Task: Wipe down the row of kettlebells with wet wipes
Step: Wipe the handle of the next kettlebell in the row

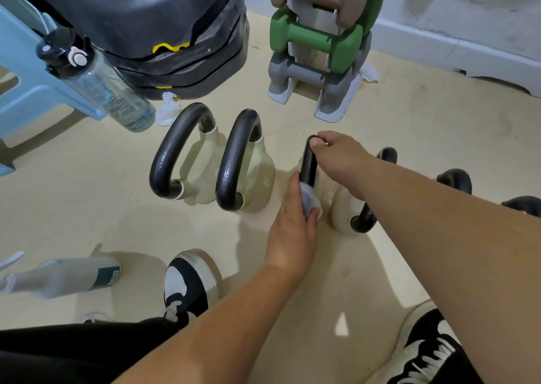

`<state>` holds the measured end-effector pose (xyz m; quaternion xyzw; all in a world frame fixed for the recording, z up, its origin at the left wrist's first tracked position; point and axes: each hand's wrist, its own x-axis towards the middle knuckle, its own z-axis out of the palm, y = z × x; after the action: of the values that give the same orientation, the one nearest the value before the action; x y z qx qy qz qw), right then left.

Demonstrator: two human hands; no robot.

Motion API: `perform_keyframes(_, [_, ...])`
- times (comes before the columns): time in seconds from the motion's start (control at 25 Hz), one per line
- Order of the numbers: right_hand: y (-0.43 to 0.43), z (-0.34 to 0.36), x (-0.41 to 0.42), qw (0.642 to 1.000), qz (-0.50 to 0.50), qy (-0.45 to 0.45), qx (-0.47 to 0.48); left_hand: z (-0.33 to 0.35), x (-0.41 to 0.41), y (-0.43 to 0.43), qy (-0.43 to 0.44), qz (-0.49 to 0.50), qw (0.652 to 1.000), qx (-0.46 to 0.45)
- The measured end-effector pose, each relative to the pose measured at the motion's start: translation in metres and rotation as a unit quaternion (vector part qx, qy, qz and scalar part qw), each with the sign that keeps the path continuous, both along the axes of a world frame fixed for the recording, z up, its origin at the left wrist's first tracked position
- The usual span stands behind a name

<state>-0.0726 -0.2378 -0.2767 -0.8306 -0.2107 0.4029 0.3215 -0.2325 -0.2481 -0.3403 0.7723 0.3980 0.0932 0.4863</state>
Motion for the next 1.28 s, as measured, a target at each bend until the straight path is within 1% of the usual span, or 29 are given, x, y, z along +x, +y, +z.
perform_keyframes(0.12, [0.0,-0.001,0.002,1.0,0.006,-0.003,-0.001,0.001,0.0,0.007,0.029,-0.021,0.999,0.004])
perform_keyframes(0.2, [0.002,-0.002,0.001,1.0,0.004,-0.002,-0.003,0.014,0.018,0.016,0.022,0.001,1.0,-0.004])
perform_keyframes(0.24, [0.003,-0.003,0.002,1.0,0.0,0.003,-0.002,0.02,0.033,0.025,0.017,0.023,0.999,-0.033])
perform_keyframes(0.32, [0.005,-0.005,0.003,1.0,-0.007,0.012,0.0,0.03,0.06,0.048,0.036,0.053,0.984,-0.166])
perform_keyframes(0.36, [0.005,-0.006,0.002,1.0,-0.004,0.013,0.0,0.035,0.069,0.06,0.058,0.046,0.971,-0.226])
perform_keyframes(0.4, [0.006,-0.005,0.002,1.0,0.001,0.013,-0.001,0.039,0.073,0.067,0.072,0.03,0.961,-0.266])
perform_keyframes(0.44, [0.006,-0.005,0.001,1.0,0.005,0.009,-0.002,0.04,0.071,0.07,0.07,0.02,0.961,-0.267])
perform_keyframes(0.48, [0.006,-0.004,0.001,1.0,0.008,0.007,-0.003,0.042,0.065,0.065,0.048,0.027,0.968,-0.243])
perform_keyframes(0.56, [0.006,-0.003,0.001,1.0,0.011,0.006,-0.006,0.03,0.044,0.041,-0.035,0.049,0.987,-0.148])
perform_keyframes(0.6, [0.006,-0.002,0.001,1.0,0.011,0.003,-0.008,0.02,0.03,0.026,-0.049,0.046,0.993,-0.094])
perform_keyframes(0.64, [0.005,-0.001,0.001,1.0,0.013,0.001,-0.005,0.012,0.016,0.013,-0.039,0.028,0.998,-0.051])
perform_keyframes(0.72, [0.002,-0.002,0.003,1.0,0.018,0.001,0.011,-0.005,-0.002,-0.001,0.0,-0.012,1.0,-0.009])
perform_keyframes(0.8, [0.002,0.0,0.006,1.0,0.026,-0.008,0.01,-0.005,0.0,0.002,0.022,-0.027,0.999,-0.009])
perform_keyframes(0.92, [0.0,-0.001,0.006,1.0,0.025,-0.007,0.005,0.011,0.022,0.023,0.019,0.006,1.0,0.021])
perform_keyframes(1.0, [0.001,-0.001,0.007,1.0,0.002,0.006,0.015,0.024,0.048,0.05,0.057,0.011,0.998,0.002])
perform_keyframes(1.08, [0.001,-0.002,0.009,0.999,-0.034,0.027,0.025,0.036,0.068,0.069,0.094,-0.033,0.994,-0.034])
perform_keyframes(1.12, [0.001,-0.003,0.011,0.998,-0.045,0.034,0.025,0.039,0.075,0.072,0.098,-0.042,0.993,-0.053])
perform_keyframes(1.2, [0.001,-0.002,0.013,0.997,-0.059,0.034,0.022,0.036,0.074,0.063,0.077,-0.021,0.996,-0.049])
perform_keyframes(1.28, [0.005,-0.002,0.014,0.997,-0.064,0.021,0.022,0.023,0.053,0.041,0.036,0.033,0.999,0.0])
